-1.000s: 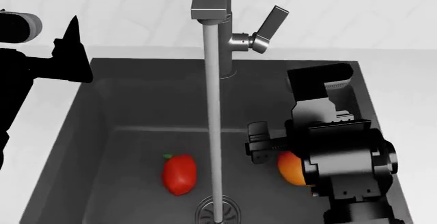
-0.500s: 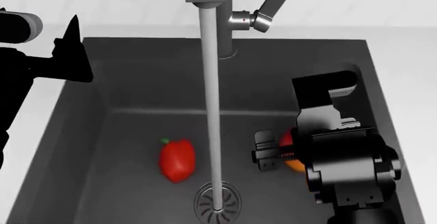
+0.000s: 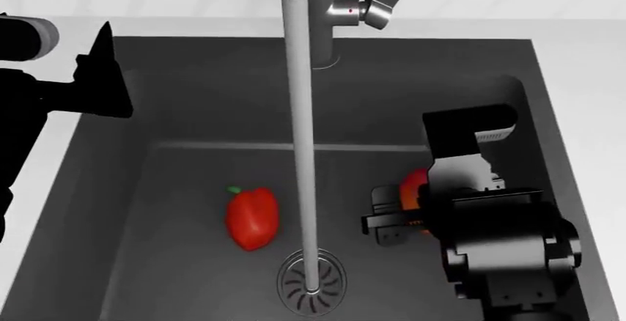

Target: Pick the eggplants and mangos from the sink and place them in one bowl. Place the bell pepper in the other bowl. Then turn off the sink faucet.

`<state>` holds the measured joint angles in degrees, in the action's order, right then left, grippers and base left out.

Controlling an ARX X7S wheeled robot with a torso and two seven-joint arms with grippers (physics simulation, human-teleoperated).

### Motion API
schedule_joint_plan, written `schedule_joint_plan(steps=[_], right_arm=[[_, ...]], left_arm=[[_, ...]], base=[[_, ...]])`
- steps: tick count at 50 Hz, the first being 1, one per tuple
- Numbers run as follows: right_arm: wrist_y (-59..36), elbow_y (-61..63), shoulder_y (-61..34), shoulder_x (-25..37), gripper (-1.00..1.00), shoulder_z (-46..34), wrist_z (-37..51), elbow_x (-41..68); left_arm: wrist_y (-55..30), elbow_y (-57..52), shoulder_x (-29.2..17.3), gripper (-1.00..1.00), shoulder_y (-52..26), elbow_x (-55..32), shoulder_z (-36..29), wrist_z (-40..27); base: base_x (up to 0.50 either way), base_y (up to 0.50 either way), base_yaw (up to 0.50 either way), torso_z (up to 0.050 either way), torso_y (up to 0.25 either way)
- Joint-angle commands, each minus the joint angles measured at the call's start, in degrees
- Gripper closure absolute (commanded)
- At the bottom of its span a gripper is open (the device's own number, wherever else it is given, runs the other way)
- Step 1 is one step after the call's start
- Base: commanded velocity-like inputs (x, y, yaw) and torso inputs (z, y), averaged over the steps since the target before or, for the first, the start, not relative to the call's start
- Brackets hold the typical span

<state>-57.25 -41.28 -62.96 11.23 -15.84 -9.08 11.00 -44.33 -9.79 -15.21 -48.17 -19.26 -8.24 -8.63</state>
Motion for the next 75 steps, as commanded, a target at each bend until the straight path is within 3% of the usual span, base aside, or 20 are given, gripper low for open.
schedule_joint_plan(steps=[1,65,71,75], right_arm=[[-1.38,3.60,0.06,0.65,1.00,-0.19,-0.47,-0.96],[-3.89,8.70,1.66,1.22,1.00,-0.19,0.19,1.14],[-5.62,12.06,2.30,1.65,1.00,0.57,0.73,1.75],[-13.32,25.56,2.88,3.01,1.00,3.36,2.34,3.79]], left_arm=[[-0.22,-0.08,0.61,-1.00,0.05,-1.65,1.44,0.08],[1.24,0.30,-0.15,-1.00,0.08,-3.39,0.77,-0.19],[1.78,0.45,0.26,-1.00,0.28,-4.03,1.51,-0.40],[1.10,0.39,0.14,-1.00,0.14,-4.27,1.42,-0.55]], base=[[0.00,0.00,0.00,0.000,0.000],[0.00,0.00,0.00,0.013,0.066],[0.00,0.00,0.00,0.024,0.090],[0.00,0.00,0.00,0.000,0.000]])
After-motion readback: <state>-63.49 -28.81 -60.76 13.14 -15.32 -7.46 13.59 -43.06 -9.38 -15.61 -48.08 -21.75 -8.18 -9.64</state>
